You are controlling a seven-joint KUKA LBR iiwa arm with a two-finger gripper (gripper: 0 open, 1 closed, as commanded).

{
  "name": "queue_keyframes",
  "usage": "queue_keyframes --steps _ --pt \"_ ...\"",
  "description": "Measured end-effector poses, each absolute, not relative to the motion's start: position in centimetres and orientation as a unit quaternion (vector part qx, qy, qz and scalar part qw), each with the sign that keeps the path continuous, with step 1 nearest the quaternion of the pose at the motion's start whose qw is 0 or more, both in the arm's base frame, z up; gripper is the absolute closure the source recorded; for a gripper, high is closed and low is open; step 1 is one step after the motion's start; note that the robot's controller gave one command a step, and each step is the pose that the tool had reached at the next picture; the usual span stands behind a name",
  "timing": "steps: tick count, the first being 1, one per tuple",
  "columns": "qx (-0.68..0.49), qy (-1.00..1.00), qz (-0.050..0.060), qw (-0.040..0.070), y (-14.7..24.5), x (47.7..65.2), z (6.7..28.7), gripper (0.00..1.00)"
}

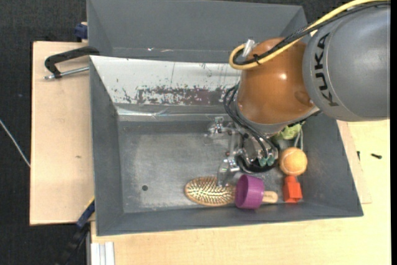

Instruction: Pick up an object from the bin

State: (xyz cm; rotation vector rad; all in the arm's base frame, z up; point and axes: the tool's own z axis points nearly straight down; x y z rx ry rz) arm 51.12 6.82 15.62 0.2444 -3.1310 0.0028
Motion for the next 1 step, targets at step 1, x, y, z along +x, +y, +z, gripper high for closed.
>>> queue_keyframes --steps 1 --pt "0.202 -0.979 0.000 0.000 6.77 50.56 13.85 0.00"
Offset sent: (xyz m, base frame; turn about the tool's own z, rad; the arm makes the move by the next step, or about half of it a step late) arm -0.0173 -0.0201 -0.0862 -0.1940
